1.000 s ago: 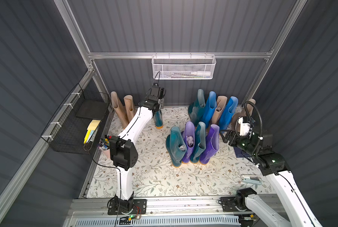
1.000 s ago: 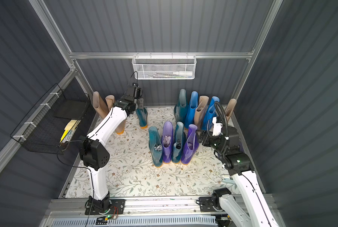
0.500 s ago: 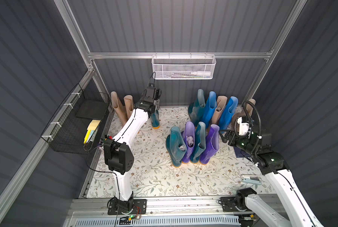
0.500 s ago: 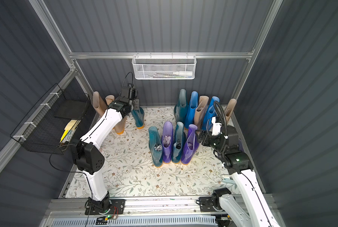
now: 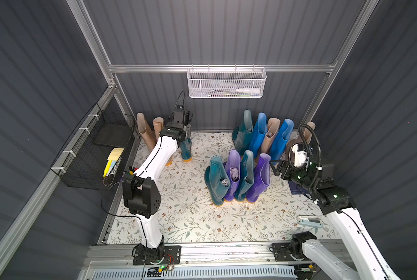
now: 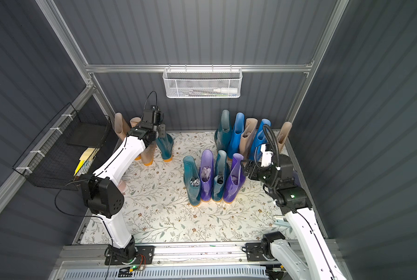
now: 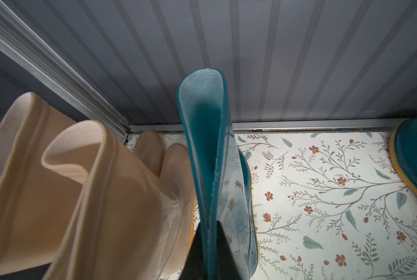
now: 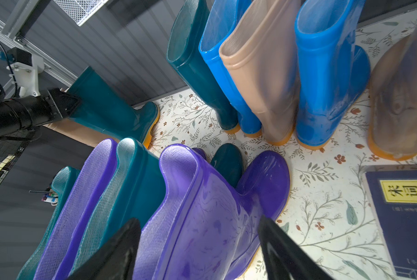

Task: Match and arrange rain boots in pairs
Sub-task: Move the rain boot to the center of the board.

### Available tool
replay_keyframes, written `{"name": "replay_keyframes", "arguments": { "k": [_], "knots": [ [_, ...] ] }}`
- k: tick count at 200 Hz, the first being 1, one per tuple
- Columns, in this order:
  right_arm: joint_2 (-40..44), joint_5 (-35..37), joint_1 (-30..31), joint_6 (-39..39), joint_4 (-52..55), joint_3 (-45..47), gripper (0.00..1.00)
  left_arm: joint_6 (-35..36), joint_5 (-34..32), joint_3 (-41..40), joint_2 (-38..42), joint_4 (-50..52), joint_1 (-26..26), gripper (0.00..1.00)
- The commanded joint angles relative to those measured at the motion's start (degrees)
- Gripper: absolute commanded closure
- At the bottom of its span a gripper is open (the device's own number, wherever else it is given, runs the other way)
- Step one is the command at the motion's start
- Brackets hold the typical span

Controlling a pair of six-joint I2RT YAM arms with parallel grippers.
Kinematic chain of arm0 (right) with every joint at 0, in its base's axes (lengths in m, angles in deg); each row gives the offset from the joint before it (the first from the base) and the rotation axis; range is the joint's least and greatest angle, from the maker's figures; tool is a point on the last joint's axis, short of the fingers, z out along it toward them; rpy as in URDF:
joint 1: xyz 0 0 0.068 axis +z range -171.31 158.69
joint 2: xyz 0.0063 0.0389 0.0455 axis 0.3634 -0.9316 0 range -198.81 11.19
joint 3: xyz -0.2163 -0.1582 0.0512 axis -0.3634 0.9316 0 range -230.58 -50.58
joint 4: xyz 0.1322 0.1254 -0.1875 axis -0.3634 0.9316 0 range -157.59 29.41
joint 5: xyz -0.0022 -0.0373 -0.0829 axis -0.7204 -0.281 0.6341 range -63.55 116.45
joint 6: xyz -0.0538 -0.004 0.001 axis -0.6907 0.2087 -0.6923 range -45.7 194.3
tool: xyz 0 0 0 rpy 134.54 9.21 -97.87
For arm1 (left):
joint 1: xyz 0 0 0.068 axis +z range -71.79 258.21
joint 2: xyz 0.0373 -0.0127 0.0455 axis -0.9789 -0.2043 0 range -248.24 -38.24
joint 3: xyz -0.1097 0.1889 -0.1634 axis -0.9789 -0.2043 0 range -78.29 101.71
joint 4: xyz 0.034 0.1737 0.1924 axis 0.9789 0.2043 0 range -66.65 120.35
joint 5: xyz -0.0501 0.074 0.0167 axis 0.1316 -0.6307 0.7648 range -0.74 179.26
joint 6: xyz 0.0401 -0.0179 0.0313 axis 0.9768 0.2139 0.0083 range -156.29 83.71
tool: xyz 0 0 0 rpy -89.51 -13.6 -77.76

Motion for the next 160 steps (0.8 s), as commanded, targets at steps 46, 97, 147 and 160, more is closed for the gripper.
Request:
{"name": "replay_keyframes", "arguments": {
  "k": [46, 97, 147, 160],
  "knots": [
    [-0.8, -0.5, 0.6, 0.0, -0.3, -1.2, 0.20, -0.1, 0.4, -2.3, 4.7, -7.5, 2.4, 1.00],
    [-1.1, -0.4, 0.7, -0.2, -0.4, -1.4, 0.21, -0.5, 1.5, -4.7, 5.1, -8.0, 2.8, 1.00],
    [-3.6, 0.4, 1.0, -2.9, -0.4, -4.5, 0.20, -1.2, 3.3, -5.5, 6.1, -7.7, 2.8, 0.75],
    [-5.2, 0.8, 1.0, -4.4, 0.1, -7.0, 0.20, -1.2, 3.8, -5.7, 6.4, -7.5, 2.8, 0.65]
  ]
}}
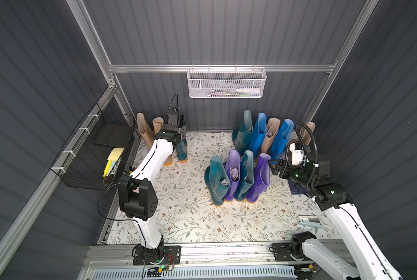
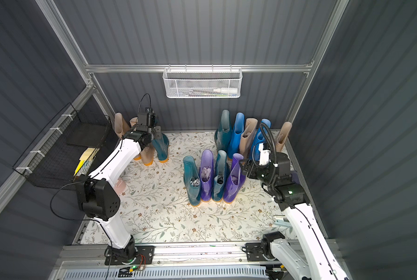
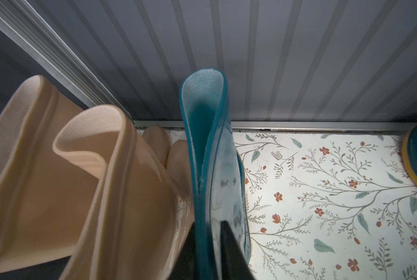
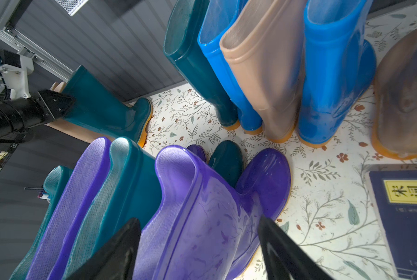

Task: Match and arrange rain boots in pairs
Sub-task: Move the rain boot to the center of the board, then move the rain boot to the corner of the board.

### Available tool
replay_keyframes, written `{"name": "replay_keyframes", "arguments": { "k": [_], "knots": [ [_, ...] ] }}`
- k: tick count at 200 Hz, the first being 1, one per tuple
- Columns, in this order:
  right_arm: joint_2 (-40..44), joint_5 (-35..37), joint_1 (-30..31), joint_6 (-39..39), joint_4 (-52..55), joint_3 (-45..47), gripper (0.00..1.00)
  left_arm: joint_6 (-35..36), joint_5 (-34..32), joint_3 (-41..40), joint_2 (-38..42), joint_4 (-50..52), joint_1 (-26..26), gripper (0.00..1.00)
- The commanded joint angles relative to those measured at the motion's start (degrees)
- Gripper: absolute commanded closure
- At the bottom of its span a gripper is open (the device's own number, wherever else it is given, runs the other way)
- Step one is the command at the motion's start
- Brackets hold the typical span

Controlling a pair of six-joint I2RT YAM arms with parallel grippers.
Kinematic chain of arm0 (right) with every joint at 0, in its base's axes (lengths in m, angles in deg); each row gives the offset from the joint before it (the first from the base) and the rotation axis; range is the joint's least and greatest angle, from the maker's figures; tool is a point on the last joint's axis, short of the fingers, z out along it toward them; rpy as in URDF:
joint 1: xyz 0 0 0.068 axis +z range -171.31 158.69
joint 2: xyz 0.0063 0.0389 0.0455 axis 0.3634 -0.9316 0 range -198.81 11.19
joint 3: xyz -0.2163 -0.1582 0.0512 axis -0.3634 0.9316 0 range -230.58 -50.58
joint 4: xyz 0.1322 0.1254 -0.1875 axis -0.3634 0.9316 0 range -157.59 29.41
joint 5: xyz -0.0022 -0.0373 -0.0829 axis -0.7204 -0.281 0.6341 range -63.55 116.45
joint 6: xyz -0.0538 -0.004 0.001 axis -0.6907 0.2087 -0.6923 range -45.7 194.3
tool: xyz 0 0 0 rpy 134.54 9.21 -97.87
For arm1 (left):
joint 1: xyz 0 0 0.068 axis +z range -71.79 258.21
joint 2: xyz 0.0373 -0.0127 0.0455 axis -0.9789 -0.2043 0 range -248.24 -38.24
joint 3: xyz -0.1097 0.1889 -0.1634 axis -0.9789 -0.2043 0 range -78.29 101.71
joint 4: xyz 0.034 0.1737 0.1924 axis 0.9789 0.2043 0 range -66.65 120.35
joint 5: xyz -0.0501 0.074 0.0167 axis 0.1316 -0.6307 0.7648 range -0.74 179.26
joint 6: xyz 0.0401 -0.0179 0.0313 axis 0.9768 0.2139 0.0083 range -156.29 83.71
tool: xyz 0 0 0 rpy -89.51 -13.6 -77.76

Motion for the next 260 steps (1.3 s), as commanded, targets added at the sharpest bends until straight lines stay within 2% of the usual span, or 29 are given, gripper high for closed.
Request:
{"name": "replay_keyframes", "arguments": {
  "k": [1, 65, 131, 194, 260],
  "knots": [
    [-1.9, 0.7, 0.4, -3.2, 0.0, -5.0, 0.20, -0.5, 1.3, 0.0, 3.9, -2.9, 0.3, 0.65],
    [-15.4, 3.2, 2.3, -7.8, 1.5, -21.2, 0.20, -1.5, 5.5, 0.9, 5.4, -1.8, 0.2, 0.38],
    [-34.9, 9.3, 7.5, -13.0, 5.1, -41.8, 0.19, -5.6, 12.0, -1.5, 11.5, 0.7, -0.9, 0.34],
    [-50.5, 13.1, 8.8, -15.0, 9.5, -57.2, 0.18, -9.0, 12.5, -10.4, 19.0, 1.3, -6.8, 0.31],
    [-60.1, 16.1, 9.1, -16.1, 13.5, -67.1, 0.18, -11.2, 13.6, -17.0, 26.3, 2.7, -9.3, 0.28]
  ]
}}
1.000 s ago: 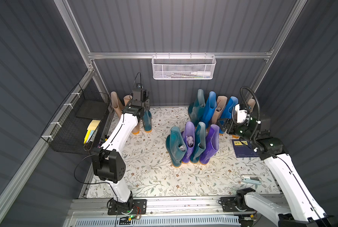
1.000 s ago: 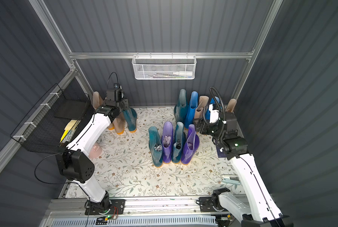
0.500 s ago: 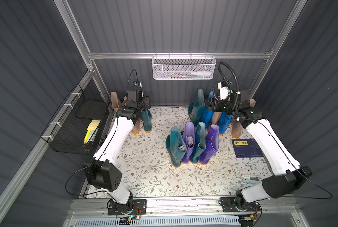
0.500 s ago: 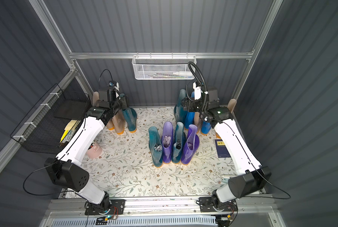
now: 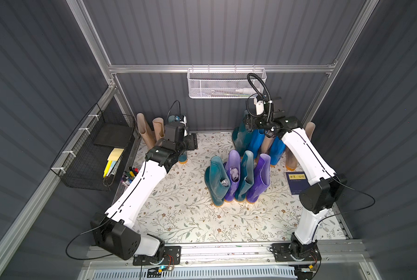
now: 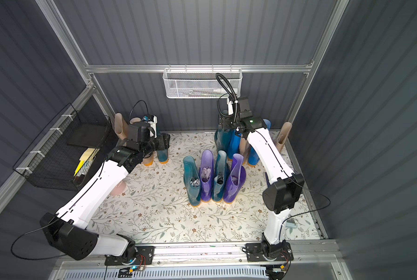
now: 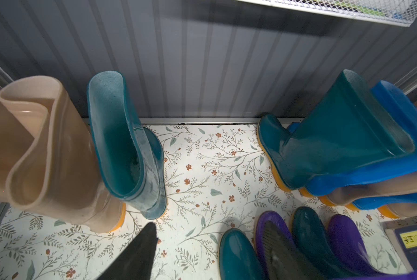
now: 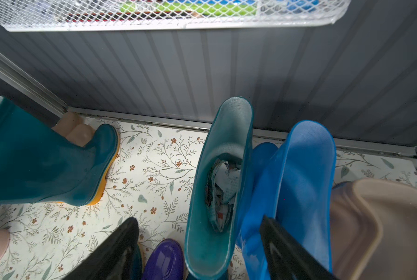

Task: Match and arrange rain boots in pairs
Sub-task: Move the rain boot to the corner of the board.

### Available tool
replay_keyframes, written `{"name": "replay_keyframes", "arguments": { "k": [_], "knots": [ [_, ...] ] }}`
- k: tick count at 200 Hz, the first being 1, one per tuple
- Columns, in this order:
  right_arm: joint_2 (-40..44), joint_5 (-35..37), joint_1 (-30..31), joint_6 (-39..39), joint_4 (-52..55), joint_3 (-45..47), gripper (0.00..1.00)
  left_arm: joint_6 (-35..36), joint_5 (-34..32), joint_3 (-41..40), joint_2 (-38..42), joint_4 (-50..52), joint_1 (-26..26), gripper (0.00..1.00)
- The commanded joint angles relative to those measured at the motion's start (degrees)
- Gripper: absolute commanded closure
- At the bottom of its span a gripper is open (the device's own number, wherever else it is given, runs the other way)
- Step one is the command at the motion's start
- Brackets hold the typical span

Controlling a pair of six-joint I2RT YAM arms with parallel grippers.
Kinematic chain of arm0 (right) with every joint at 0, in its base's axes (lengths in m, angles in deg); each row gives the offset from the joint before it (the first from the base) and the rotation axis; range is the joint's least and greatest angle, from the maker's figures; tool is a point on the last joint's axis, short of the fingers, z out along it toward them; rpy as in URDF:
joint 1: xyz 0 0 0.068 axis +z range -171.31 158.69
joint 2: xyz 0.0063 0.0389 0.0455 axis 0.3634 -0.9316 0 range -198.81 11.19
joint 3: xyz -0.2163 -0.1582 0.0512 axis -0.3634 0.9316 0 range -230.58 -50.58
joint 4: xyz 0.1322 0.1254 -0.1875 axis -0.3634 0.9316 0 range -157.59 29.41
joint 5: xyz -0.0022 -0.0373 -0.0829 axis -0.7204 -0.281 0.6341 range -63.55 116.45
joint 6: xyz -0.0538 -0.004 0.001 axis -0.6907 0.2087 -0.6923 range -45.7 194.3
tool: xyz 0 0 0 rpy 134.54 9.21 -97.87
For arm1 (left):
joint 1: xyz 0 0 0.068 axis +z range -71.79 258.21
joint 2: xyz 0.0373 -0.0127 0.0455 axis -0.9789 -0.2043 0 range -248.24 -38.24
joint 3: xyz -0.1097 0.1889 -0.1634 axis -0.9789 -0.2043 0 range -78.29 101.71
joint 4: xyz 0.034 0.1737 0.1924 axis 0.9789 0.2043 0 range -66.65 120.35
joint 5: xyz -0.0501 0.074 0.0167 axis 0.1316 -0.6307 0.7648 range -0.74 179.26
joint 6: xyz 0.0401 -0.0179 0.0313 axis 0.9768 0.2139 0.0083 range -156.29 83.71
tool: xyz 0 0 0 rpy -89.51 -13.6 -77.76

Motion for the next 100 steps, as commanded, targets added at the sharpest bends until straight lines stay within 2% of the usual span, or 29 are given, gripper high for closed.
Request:
{"name": "replay_keyframes", "arguments": {
  "k": [1, 66, 100],
  "knots": [
    [-1.9, 2.0, 0.3, -1.3, 3.0, -3.3, 0.18, -1.5, 0.9, -1.4, 2.8, 1.4, -0.2, 0.28],
    [-7.1, 1.8, 0.2, -1.3, 4.2, -6.9, 0.20, 2.0, -1.1, -1.4, 6.2, 5.9, -0.2, 0.23],
    [-9.0, 1.8, 0.2, -1.4, 5.2, -8.2, 0.22, 4.5, -4.6, -0.9, 7.6, 9.3, -0.2, 0.20]
  ]
}}
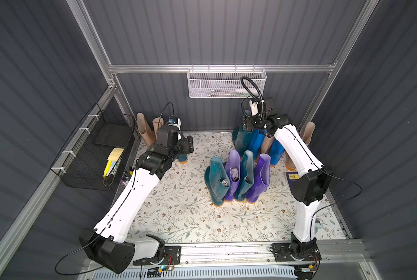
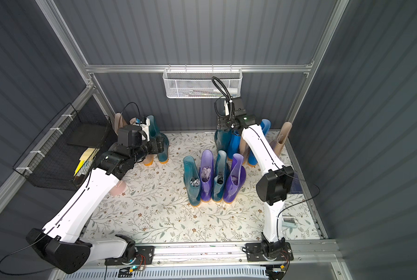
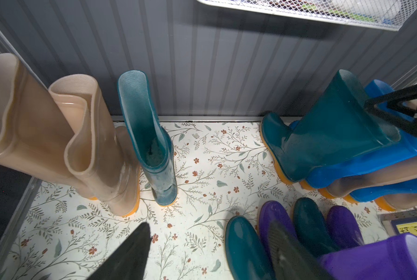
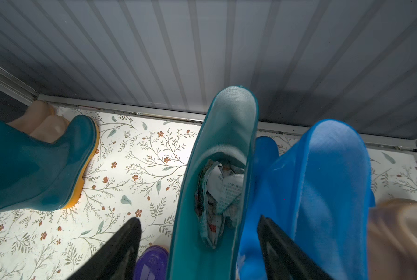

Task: Match and arrange rain boots in pairs
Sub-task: Move the rain boot to the corner of the board.

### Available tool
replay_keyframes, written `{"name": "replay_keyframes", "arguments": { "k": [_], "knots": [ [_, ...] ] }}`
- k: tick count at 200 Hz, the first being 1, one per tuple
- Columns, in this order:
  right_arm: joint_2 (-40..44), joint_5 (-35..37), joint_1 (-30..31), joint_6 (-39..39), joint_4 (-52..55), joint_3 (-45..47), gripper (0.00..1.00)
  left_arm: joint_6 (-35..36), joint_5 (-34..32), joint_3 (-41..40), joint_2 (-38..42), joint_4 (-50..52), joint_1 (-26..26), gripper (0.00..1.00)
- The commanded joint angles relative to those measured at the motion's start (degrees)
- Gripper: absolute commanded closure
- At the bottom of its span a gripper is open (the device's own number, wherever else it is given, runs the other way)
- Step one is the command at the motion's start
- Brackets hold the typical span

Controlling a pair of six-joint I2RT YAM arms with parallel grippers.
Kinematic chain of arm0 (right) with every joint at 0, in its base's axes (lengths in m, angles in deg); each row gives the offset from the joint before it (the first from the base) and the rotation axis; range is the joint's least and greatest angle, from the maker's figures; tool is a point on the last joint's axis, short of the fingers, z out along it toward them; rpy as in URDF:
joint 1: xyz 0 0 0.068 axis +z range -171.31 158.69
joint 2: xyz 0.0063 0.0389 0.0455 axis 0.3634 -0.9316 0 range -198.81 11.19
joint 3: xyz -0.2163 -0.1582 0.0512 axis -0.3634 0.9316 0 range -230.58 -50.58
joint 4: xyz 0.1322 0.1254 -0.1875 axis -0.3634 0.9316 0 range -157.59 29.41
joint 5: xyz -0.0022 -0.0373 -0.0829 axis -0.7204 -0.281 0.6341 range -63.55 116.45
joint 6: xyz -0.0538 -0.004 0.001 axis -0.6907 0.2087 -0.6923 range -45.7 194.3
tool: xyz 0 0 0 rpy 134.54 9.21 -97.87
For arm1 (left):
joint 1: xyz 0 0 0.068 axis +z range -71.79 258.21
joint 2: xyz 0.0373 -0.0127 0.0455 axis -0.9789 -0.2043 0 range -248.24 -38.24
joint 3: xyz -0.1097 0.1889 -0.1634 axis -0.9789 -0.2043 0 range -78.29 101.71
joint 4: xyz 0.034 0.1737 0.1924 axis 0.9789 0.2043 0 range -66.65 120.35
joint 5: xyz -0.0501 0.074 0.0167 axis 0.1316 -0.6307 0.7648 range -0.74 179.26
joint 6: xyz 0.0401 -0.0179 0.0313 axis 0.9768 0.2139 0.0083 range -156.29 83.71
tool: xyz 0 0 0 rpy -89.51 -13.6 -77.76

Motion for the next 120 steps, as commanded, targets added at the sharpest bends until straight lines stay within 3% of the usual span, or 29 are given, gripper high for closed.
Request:
{"name": "replay_keyframes", "arguments": {
  "k": [1, 101, 120],
  "knots": [
    [-1.0, 0.4, 0.2, -0.7, 2.0, -1.7, 0.22, 2.9, -2.8, 0.1, 2.1, 3.8, -0.2, 0.20],
    [-4.2, -1.5, 0.2, 0.1, 2.3, -2.1, 0.33, 3.5, -2.7, -0.4, 4.1, 5.7, -0.2, 0.18],
    [-4.6, -1.9, 0.2, 0.3, 2.2, -2.2, 0.39, 3.6, -2.8, -0.2, 4.2, 5.9, -0.2, 0.17]
  ]
}}
